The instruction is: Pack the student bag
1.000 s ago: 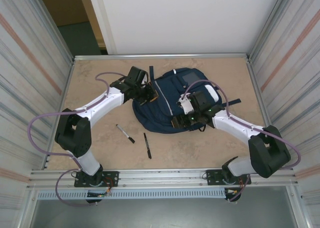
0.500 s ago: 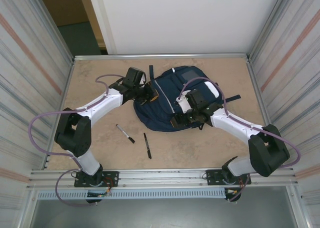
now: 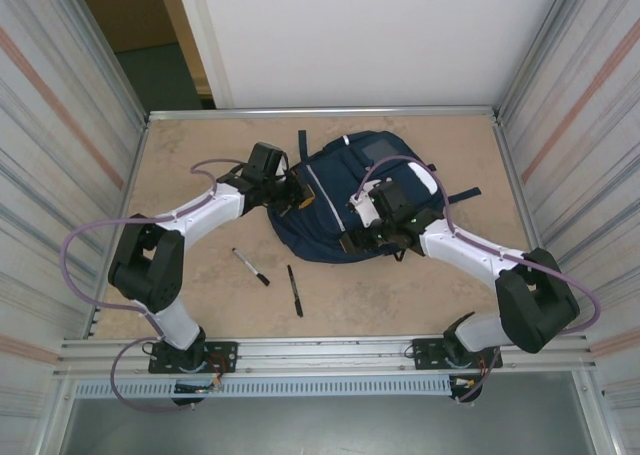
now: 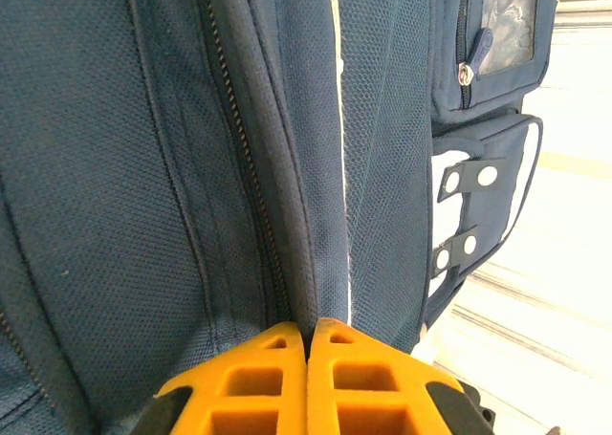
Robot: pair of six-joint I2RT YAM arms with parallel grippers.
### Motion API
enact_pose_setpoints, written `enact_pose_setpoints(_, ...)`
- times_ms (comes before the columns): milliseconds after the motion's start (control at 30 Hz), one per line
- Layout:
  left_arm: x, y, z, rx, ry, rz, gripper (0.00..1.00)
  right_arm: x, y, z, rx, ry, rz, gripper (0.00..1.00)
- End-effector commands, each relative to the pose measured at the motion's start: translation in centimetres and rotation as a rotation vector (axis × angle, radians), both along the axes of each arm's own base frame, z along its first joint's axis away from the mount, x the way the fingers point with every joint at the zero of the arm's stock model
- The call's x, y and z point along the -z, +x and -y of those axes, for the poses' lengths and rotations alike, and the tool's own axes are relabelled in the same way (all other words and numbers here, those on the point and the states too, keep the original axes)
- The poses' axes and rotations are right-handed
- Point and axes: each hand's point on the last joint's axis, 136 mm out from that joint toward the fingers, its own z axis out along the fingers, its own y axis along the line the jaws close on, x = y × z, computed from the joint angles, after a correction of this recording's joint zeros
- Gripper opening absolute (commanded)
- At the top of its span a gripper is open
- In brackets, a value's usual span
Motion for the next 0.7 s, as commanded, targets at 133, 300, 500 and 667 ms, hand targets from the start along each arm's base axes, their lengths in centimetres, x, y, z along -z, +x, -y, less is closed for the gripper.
enact_pose_setpoints(133,-2.5,-1.6,1.8,0.079,-0.1,-0.018,0.0,-1.1,1.0,-3.3,-0.034,0.064,0.067,0.54)
enact_pose_setpoints(300,-2.3,-1.8,1.9,0.081,-0.104,-0.031,0.0,-1.0,0.4,-4.0,-0.048,0.085,0.042,0.41)
enact_pose_setpoints(500,-1.5,-2.5,1.5,0.076,-0.098,-0.045,0.0,-1.5,0.1,-4.5,0.019,0.096,-0.025,0.19)
enact_pose_setpoints(667,-1.1,-2.6,0.8,0.054,-0.072,-0.035,0.0,-2.9,-0.5,-4.5,0.07,0.116,-0.096,0.1)
